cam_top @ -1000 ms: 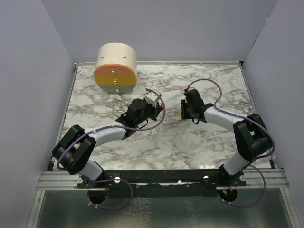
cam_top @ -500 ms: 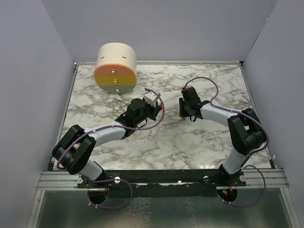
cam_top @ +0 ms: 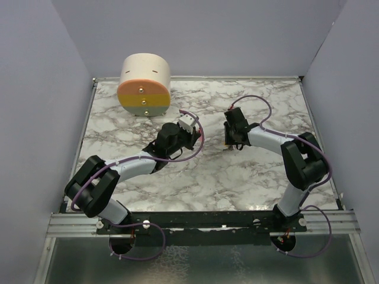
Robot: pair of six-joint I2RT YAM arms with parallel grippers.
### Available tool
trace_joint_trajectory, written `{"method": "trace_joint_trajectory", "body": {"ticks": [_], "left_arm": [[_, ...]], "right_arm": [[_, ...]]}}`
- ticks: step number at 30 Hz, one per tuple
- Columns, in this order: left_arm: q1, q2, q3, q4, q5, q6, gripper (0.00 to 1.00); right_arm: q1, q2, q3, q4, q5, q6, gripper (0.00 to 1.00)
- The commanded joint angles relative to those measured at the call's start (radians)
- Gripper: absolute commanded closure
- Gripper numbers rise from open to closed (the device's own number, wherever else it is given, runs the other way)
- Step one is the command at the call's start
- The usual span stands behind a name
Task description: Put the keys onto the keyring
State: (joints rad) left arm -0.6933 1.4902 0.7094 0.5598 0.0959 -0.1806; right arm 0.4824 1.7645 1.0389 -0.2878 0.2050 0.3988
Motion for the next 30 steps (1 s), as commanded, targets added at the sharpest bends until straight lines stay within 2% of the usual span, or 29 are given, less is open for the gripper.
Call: {"method": "trace_joint_trajectory", "body": {"ticks": [1, 7, 14, 21, 30], "left_arm": [[0.008, -0.014, -0.011, 0.04, 0.031, -0.007, 1.0], [0.009, -0.009, -0.011, 0.042, 0.036, -0.007, 1.0], [0.01, -0.014, -0.017, 0.044, 0.04, -0.01, 1.0], [0.011, -0.017, -0.027, 0.049, 0.042, -0.017, 1.0], [0.011, -0.016, -0.031, 0.054, 0.053, -0.028, 1.0]], "right_arm": [[-0.005, -0.001, 0.018, -0.041, 0.055, 0.018, 0.73], [-0.005, -0.04, -0.024, -0.04, 0.073, 0.021, 0.72], [-0.009, -0.085, -0.083, -0.035, 0.016, 0.028, 0.71], [-0.008, -0.227, -0.135, 0.004, -0.032, 0.028, 0.7], [-0.017, -0.215, -0.108, -0.023, -0.037, 0.011, 0.68]]}}
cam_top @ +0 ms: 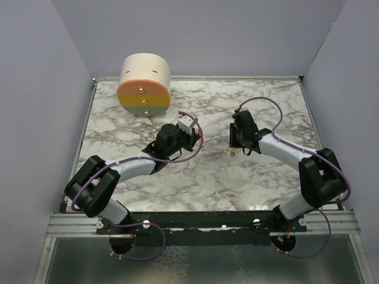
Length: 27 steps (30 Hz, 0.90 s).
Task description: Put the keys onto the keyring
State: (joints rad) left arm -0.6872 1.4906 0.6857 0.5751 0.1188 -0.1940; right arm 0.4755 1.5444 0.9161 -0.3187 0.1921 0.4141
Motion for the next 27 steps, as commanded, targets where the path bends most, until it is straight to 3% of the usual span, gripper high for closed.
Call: {"method": "trace_joint_trajectory", "body": {"ticks": [1, 5, 14, 27], "left_arm": [[0.005, -0.018, -0.008, 0.038, 0.03, -0.014, 1.0], [0.005, -0.018, -0.011, 0.039, 0.03, -0.015, 1.0], [0.005, -0.007, -0.006, 0.041, 0.027, -0.016, 1.0], [0.004, -0.016, -0.01, 0.042, 0.023, -0.018, 1.0]], "right_arm": [[-0.011, 0.004, 0.011, 0.008, -0.025, -0.004, 0.68], [-0.011, -0.03, -0.028, 0.024, -0.042, -0.04, 0.68], [0.0, -0.155, -0.141, 0.106, -0.239, -0.103, 0.62], [0.023, -0.065, -0.214, 0.258, -0.371, -0.077, 0.59]]}}
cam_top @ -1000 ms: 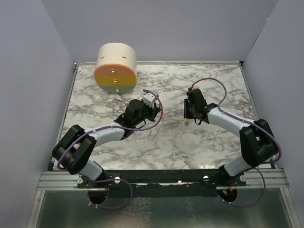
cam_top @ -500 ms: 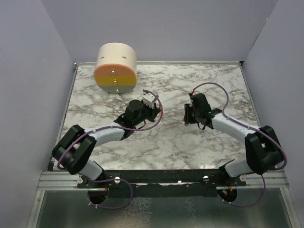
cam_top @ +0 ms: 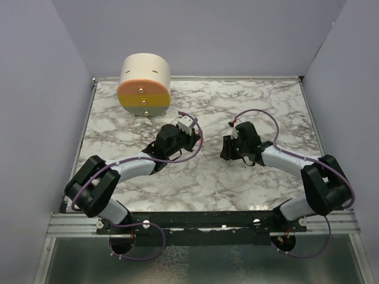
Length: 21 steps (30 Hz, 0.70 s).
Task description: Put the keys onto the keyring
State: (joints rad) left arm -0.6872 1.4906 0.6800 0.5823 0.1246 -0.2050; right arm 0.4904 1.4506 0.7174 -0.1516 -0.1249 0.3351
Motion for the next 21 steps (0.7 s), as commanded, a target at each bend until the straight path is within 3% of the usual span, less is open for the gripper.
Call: {"method": "trace_joint_trajectory", "body": {"ticks": [1, 21], "left_arm": [[0.005, -0.018, -0.005, 0.036, 0.017, -0.005, 1.0], [0.007, -0.008, -0.006, 0.036, 0.01, 0.004, 1.0]], "right_arm": [[0.008, 0.033, -0.017, 0.096, -0.056, 0.004, 0.59], [0.003, 0.198, 0.076, 0.039, 0.074, 0.092, 0.59]]}}
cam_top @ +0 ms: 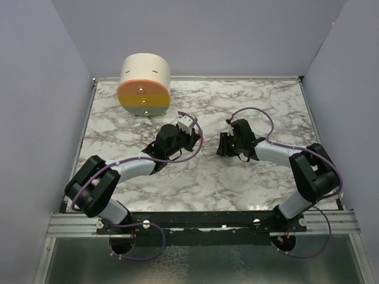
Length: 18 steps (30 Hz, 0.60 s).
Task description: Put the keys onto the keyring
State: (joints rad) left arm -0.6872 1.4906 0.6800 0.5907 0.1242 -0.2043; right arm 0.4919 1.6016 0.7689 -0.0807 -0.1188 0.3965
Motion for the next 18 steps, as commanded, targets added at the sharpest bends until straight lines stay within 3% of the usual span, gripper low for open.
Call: {"method": "trace_joint_trajectory", "body": {"ticks": [1, 18], "left_arm": [[0.008, -0.009, -0.007, 0.027, 0.012, 0.004, 1.0], [0.019, -0.002, -0.008, 0.028, 0.023, 0.0, 1.0]], "right_arm": [[-0.001, 0.053, 0.028, -0.033, 0.072, 0.036, 0.59], [-0.077, 0.05, 0.055, -0.087, 0.1, 0.036, 0.59]]}}
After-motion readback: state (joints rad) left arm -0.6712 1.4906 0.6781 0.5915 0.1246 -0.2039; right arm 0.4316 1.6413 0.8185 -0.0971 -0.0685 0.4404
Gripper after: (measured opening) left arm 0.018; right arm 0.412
